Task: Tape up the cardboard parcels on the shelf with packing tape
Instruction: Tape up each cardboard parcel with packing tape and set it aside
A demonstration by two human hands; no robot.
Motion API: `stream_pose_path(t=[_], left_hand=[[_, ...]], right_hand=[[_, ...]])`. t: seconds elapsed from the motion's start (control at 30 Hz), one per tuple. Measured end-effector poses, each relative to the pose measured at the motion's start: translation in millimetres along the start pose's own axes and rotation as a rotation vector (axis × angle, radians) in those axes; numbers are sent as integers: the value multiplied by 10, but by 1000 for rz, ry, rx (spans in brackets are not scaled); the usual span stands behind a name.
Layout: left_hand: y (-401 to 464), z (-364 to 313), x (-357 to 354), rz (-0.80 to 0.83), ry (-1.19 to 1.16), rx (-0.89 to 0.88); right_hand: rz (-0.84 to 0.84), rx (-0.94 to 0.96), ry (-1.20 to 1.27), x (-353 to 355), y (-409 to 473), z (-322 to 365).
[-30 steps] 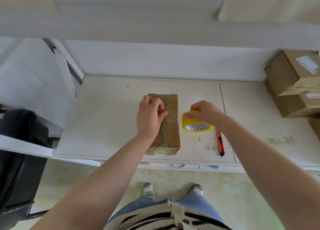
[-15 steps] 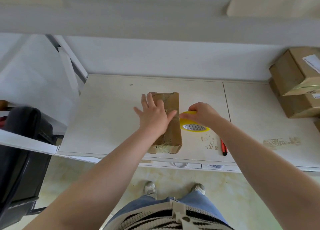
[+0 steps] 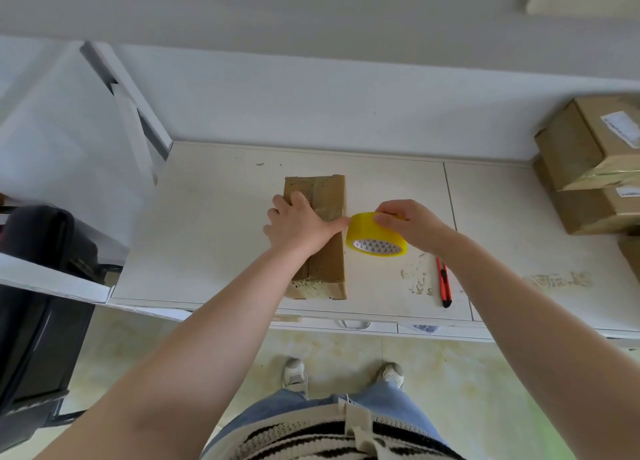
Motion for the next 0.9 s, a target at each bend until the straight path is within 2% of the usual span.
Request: stream_pose_path(t=[0.1,0.2,0.27,0.37,0.5,0.7,0.8,0.9], left_hand=[[64,71,56,50,-160,28],[73,182,5,209,-634,76],[36,246,-71,275,-802,78],[25,347,-134,321,-837,71],[35,430,-102,424,-869,157],[61,556,-132,388,-952,146],[119,661,-131,400,-969,170],[122,757,-118,423,-1005,189]], right_hand=[[-64,5,-123,64,-53,220],[-182,33,-290,184,-93,537],[-198,39,-427,219,-94,686],[-141,29,-487,122,-72,757],[-154,37,-476,-27,-16,868],[-59,54,-449,26,-23,957],[-64,51,-662,170,-87,874],[-83,-28,-743,320,-134,681]])
Point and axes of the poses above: each hand's wrist, its own y-axis towards the middle knuckle, its own x-axis out of the back of the hand, z = x × y, the point moved 1 cm from there along y, towards the middle knuckle, and after that the axes turned 2 degrees about -x, right-handed, at the moved point
